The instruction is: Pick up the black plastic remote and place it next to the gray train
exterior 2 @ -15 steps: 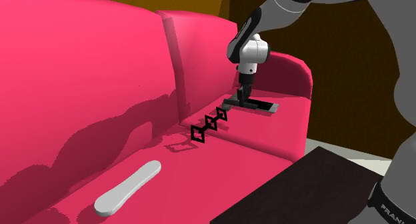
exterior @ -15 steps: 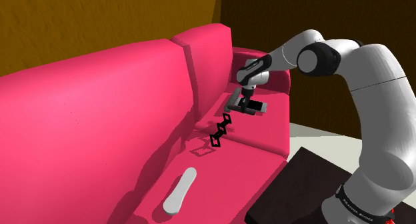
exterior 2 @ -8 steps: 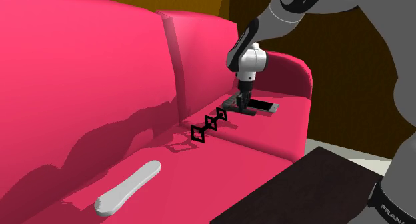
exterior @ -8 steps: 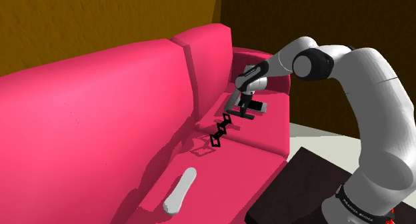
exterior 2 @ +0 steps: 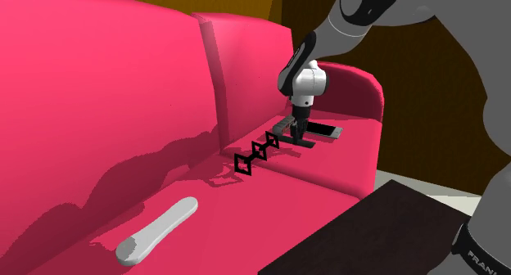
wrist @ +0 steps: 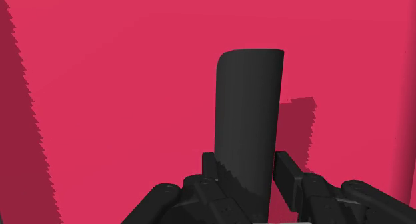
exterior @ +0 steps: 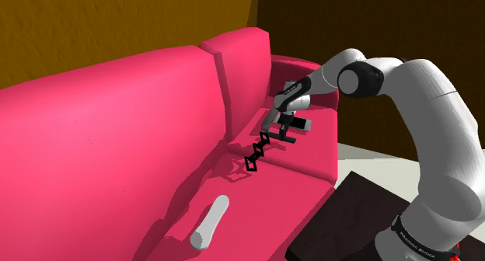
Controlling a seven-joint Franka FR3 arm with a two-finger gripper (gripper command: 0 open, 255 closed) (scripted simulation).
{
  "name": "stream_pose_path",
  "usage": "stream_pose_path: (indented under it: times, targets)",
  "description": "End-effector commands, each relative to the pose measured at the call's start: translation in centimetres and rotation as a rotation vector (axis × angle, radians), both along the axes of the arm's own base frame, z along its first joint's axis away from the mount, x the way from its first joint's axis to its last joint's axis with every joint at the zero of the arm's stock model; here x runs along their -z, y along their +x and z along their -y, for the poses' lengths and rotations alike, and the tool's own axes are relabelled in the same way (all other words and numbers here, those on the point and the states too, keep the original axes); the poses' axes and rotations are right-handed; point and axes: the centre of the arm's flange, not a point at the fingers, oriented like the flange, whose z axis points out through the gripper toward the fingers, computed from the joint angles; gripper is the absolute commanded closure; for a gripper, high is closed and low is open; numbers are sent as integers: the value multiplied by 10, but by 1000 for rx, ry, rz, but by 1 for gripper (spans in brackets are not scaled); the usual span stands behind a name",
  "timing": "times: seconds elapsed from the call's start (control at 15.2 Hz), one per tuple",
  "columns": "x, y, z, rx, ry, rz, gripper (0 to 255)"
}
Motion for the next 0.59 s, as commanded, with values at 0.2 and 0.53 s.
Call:
stream_pose_path:
  times: [0.2,0.53]
  targets:
    - [0,0,0,0,0,0,255]
    - [0,0,0,0,0,0,0]
